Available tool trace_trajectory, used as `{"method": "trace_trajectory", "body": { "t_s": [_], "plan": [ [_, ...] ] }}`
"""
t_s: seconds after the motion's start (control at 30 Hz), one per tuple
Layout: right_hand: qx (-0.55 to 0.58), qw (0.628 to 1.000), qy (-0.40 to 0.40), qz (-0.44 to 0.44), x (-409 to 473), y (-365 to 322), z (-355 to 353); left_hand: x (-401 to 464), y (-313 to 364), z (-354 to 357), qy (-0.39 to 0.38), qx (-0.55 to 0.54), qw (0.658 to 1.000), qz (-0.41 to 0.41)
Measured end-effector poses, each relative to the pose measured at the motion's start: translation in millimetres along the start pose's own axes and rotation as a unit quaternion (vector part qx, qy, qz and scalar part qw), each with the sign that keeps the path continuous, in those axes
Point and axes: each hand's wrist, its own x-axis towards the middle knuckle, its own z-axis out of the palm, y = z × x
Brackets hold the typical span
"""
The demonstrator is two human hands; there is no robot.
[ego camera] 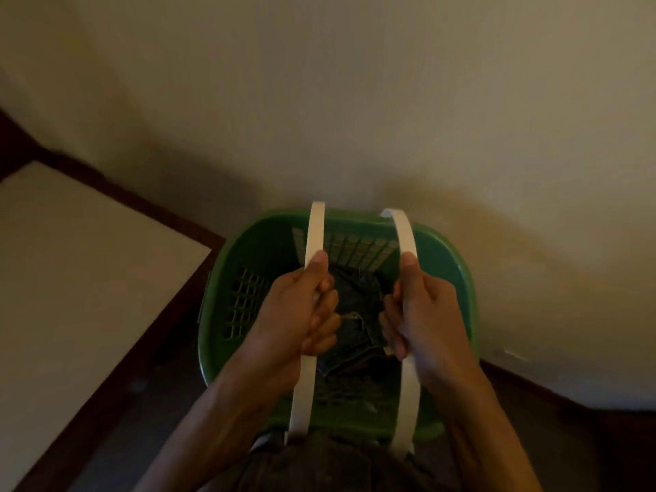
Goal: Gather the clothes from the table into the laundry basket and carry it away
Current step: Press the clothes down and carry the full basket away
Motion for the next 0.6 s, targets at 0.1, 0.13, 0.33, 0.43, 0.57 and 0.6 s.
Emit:
{"method": "trace_trajectory", "body": {
  "t_s": [0.1,0.13,0.33,0.43,0.57,0.6],
  "plan": [
    [-0.029,0.999,-0.039,-0.001,7.8,0.0,-7.2,-6.9,-15.7,11.0,0.043,-0.050,0.998,0.020],
    [-0.032,0.998,-0.051,-0.004,9.4,0.3,-8.2,-9.7,-21.0,12.5,0.054,-0.072,0.996,0.025],
    [-0.090,0.982,-0.163,-0.015,13.6,7.4,4.6,-36.0,-48.6,4.9,0.138,-0.166,0.975,0.056],
    [-0.104,0.967,-0.231,-0.014,8.5,15.0,20.6,-58.2,-62.6,-0.9,0.198,-0.199,0.957,0.078],
    [-0.125,0.938,-0.322,-0.009,-8.8,22.8,45.3,-94.6,-80.8,-14.3,0.247,-0.264,0.926,0.109],
    [-0.127,0.930,-0.345,-0.005,-14.8,24.7,51.8,-105.4,-86.3,-18.5,0.254,-0.283,0.917,0.119]
  ]
}}
